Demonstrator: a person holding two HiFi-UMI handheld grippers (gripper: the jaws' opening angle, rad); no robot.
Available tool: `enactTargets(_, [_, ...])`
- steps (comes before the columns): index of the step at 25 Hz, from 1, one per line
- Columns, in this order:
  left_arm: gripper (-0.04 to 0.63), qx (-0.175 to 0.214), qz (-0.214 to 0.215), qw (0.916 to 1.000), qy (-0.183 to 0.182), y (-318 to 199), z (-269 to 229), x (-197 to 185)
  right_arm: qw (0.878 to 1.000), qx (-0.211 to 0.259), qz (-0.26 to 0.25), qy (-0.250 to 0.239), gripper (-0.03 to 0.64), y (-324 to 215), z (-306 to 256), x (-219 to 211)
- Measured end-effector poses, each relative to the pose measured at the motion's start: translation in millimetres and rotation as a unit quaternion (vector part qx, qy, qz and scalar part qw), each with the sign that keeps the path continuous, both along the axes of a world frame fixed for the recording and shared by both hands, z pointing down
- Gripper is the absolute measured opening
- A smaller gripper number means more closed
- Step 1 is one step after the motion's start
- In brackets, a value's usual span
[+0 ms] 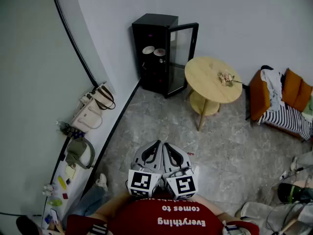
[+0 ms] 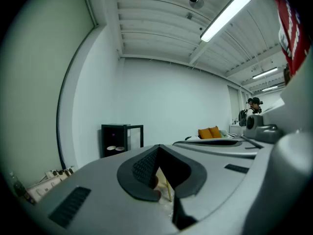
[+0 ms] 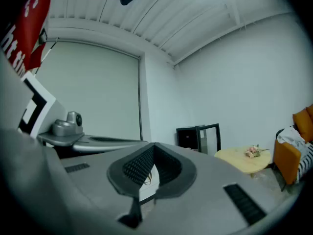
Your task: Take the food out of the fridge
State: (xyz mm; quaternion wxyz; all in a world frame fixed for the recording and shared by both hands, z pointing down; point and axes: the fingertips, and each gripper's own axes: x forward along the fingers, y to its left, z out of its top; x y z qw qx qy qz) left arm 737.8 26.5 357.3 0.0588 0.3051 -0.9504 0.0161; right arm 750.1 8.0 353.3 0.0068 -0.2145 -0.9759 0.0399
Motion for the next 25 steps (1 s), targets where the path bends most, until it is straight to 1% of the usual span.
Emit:
enactTargets(4, [0.005, -0.001, 0.002, 1.0000, 0.003, 4, 3, -1, 1.000, 0.006, 0.002, 0.004, 0.009, 3, 3, 0])
enactTargets(8, [0.005, 0.009, 0.006, 0.9999, 0.004, 4, 5, -5, 1.000, 0.014, 0.006, 0.005, 0.009, 5, 5, -4])
enactTargets(12, [0.005, 0.009, 0.012, 0.9999, 0.001, 5, 8, -5, 1.000, 0.021, 0.011, 0.009, 0.009, 5, 7, -3])
enactTargets(16, [0.005, 0.028, 0.014, 0.9994, 0.014, 7, 12, -5, 1.000, 0.021, 0.015, 0.016, 0.009, 7, 16, -5])
enactTargets(17, [0.005, 0.021, 0.017, 0.9996, 0.009, 8, 13, -5, 1.000, 0.013, 0.012, 0.020, 0.009, 8, 19, -5])
enactTargets(19, [0.006, -0.004, 0.026, 0.9996, -0.007, 10, 19, -3, 0.999, -0.004, -0.005, 0.033, 0.009, 11, 26, -2])
enactTargets(20, [0.006, -0.013, 0.036, 0.9992, -0.009, 11, 22, 0, 0.999, -0.006, -0.015, 0.037, 0.009, 14, 29, 2])
enactTargets(22, [0.006, -0.022, 0.063, 0.9978, -0.002, 14, 30, 6, 0.999, 0.005, -0.025, 0.038, 0.009, 19, 36, 10])
enactTargets(24, [0.006, -0.028, 0.085, 0.9960, 0.007, 21, 38, 10, 0.999, 0.020, -0.020, 0.042, 0.009, 23, 45, 16])
enactTargets(25, [0.006, -0.031, 0.089, 0.9955, 0.011, 28, 42, 10, 0.999, 0.024, -0.013, 0.047, 0.009, 23, 50, 18])
